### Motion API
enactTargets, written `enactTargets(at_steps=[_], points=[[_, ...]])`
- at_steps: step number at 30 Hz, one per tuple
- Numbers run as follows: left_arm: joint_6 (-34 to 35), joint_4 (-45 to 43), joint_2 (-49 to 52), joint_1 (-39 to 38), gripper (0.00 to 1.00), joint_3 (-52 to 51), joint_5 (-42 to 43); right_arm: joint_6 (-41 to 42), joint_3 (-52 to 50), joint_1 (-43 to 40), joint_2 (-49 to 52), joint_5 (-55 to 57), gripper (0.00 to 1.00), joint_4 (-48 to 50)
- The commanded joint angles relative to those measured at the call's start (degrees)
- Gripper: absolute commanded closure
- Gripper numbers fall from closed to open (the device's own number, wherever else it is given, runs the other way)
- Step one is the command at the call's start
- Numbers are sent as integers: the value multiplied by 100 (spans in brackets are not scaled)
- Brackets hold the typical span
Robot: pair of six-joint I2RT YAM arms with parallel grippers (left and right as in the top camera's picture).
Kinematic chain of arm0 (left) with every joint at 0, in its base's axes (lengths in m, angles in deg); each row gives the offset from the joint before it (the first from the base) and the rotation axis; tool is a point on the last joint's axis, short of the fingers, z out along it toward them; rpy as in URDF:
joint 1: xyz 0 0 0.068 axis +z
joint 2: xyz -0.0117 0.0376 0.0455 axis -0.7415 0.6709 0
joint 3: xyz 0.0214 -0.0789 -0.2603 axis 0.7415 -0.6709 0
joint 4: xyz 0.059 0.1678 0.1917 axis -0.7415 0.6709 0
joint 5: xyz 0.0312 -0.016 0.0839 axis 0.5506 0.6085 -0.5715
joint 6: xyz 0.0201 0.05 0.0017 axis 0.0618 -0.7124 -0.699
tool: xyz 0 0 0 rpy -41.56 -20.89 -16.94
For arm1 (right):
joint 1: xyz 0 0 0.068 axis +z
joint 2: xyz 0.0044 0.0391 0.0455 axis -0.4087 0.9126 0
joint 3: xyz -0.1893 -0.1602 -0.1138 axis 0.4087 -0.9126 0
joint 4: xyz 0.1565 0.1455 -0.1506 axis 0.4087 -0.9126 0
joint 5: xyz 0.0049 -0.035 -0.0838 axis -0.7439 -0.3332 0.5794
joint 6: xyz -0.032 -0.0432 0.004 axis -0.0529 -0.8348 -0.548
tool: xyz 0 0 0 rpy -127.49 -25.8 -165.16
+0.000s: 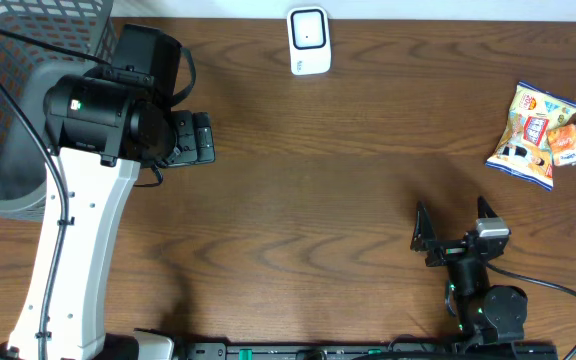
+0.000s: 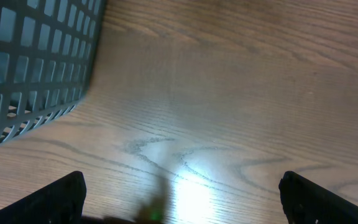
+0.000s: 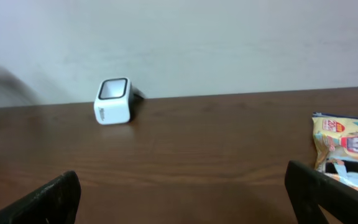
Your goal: Scan the item barcode
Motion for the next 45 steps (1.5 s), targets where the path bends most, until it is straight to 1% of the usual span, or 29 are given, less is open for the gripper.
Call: enactTargets(at_steps=[1, 3, 10, 15, 35, 40, 45], points=[[28, 26, 0, -2, 2, -17, -31, -46, -28, -26, -39, 107, 1, -195], [28, 26, 0, -2, 2, -17, -31, -48, -28, -76, -31, 103, 1, -372], [28, 26, 2, -2, 2, -17, -28, -81, -28, -79, 17, 103, 1, -369], [28, 26, 0, -2, 2, -17, -28, -540, -28, -79, 17, 103, 1, -380], [28, 26, 2, -2, 2, -17, -28, -511, -28, -90, 17, 107, 1, -382], [28, 26, 2, -2, 2, -17, -31, -289, -28, -140, 17, 190, 1, -378], [28, 26, 2, -2, 2, -17, -28, -304, -28, -151, 15, 146, 1, -385]])
